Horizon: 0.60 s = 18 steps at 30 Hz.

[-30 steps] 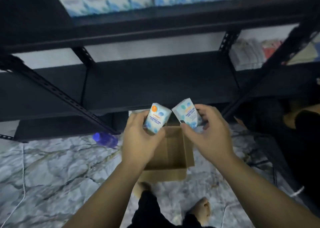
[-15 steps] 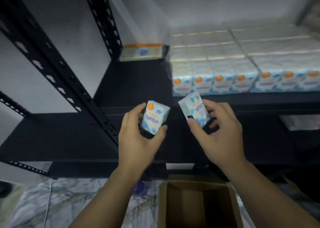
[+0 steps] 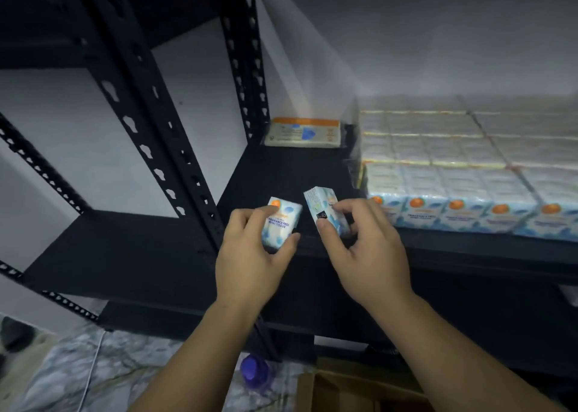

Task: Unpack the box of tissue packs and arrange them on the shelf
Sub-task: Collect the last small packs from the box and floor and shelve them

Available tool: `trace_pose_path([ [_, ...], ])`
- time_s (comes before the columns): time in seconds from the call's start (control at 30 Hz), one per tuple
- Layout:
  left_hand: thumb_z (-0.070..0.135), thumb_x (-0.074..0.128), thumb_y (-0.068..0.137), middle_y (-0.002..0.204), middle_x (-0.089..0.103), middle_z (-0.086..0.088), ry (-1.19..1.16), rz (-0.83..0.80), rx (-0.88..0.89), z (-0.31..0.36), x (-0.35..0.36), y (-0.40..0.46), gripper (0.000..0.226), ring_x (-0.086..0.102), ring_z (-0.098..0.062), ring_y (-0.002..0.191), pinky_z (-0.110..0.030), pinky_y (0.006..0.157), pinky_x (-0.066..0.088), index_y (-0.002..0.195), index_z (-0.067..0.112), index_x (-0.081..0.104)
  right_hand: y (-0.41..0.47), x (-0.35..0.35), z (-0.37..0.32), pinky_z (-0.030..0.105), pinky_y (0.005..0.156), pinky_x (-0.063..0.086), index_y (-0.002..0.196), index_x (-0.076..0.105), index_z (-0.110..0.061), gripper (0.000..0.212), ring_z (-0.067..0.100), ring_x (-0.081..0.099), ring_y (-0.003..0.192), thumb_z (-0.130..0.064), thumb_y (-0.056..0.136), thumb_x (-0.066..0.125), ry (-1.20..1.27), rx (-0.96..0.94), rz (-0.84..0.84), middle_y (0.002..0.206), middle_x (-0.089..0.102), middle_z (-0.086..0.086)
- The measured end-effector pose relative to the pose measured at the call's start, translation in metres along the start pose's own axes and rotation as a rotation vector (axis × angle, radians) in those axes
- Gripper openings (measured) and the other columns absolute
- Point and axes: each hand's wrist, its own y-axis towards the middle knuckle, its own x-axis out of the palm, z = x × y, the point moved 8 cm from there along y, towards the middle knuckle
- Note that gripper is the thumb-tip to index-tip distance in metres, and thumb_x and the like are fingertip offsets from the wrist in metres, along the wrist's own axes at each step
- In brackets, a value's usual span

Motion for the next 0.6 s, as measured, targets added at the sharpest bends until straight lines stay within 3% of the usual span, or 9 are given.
trace_pose_path([
  [0.23, 0.075, 0.061, 0.08, 0.113, 0.043, 0.02, -0.029, -0.085, 0.033, -0.011, 0.0, 0.001, 0.076, 0.058, -0.004, 0.1, -0.034, 0.073, 0.059, 0.143, 0.035, 0.058, 0.013, 0.019, -0.006, 0.034, 0.062, 0.05, 0.098, 0.056, -0.029, 0.018, 0.005, 0.058, 0.079, -0.047, 0.102, 0.052, -0.137, 0.057, -0.096, 0.086, 0.062, -0.015],
  [0.33, 0.066, 0.053, 0.083, 0.113, 0.04, 0.021, -0.054, -0.136, 0.064, -0.014, -0.002, 0.0, 0.073, 0.054, -0.005, 0.108, -0.035, 0.074, 0.06, 0.148, 0.033, 0.055, 0.017, 0.02, -0.004, 0.033, 0.056, 0.047, 0.098, 0.056, -0.028, 0.017, 0.005, 0.059, 0.07, -0.043, 0.104, 0.05, -0.114, 0.128, -0.095, 0.078, 0.064, -0.011],
  [0.43, 0.06, 0.055, 0.09, 0.114, 0.042, 0.021, -0.06, -0.151, 0.077, -0.017, -0.005, 0.002, 0.064, 0.051, -0.005, 0.113, -0.032, 0.078, 0.058, 0.146, 0.031, 0.056, 0.019, 0.021, -0.003, 0.017, 0.053, 0.042, 0.106, 0.055, -0.029, 0.007, 0.003, 0.061, 0.07, -0.033, 0.106, 0.049, -0.005, 0.175, -0.104, 0.076, 0.065, -0.008],
  [0.6, 0.048, 0.061, 0.094, 0.12, 0.05, 0.02, -0.106, -0.15, 0.108, -0.017, -0.005, 0.006, 0.045, 0.052, -0.007, 0.115, -0.033, 0.082, 0.058, 0.135, 0.029, 0.064, 0.021, 0.019, -0.006, 0.02, 0.063, 0.039, 0.096, 0.062, -0.027, 0.016, 0.006, 0.058, 0.079, -0.02, 0.105, 0.05, 0.022, 0.146, -0.064, 0.084, 0.063, -0.011],
])
